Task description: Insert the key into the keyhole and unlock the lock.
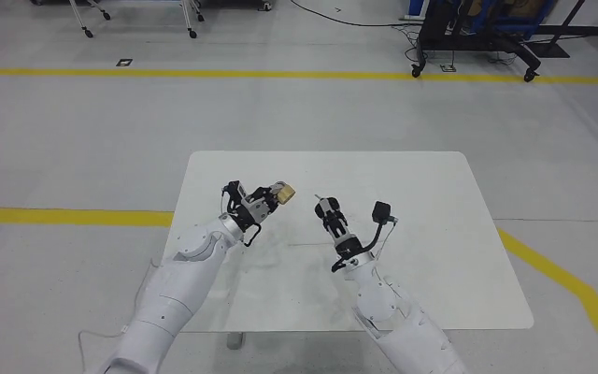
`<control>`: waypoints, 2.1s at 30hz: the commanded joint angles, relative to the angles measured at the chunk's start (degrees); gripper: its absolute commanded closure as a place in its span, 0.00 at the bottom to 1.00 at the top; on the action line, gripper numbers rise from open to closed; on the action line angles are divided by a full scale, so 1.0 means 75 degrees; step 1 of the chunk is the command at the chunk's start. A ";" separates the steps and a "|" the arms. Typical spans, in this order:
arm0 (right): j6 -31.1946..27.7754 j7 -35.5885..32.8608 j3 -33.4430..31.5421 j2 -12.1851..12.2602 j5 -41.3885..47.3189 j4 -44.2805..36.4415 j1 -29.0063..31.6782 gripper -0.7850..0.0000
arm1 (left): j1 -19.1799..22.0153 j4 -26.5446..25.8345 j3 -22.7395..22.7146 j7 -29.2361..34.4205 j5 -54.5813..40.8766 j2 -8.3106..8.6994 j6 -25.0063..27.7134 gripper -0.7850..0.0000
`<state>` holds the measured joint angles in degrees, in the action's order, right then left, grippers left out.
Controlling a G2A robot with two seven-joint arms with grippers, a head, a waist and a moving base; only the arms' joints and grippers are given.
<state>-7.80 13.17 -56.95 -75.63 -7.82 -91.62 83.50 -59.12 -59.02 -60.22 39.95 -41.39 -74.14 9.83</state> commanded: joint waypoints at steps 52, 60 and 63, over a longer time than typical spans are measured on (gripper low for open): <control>0.2569 0.0624 0.0350 -0.0684 0.1042 0.0147 -0.0152 1.00 | 0.0624 0.1006 0.0889 -0.0745 0.0912 -0.0667 -0.0879 1.00; 0.2607 0.0635 0.0365 -0.0761 0.0961 0.0202 -0.0168 1.00 | 0.0584 0.0982 0.0823 -0.0746 0.1022 -0.0692 -0.0799 1.00; 0.2660 0.0594 0.0357 -0.0782 0.0913 0.0214 -0.0175 1.00 | 0.0567 0.0938 0.0825 -0.0793 0.1178 -0.0697 -0.0727 1.00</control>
<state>12.01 17.72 -54.24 -81.44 -0.83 -90.03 82.22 -54.81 -51.81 -54.05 34.18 -33.11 -79.35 4.10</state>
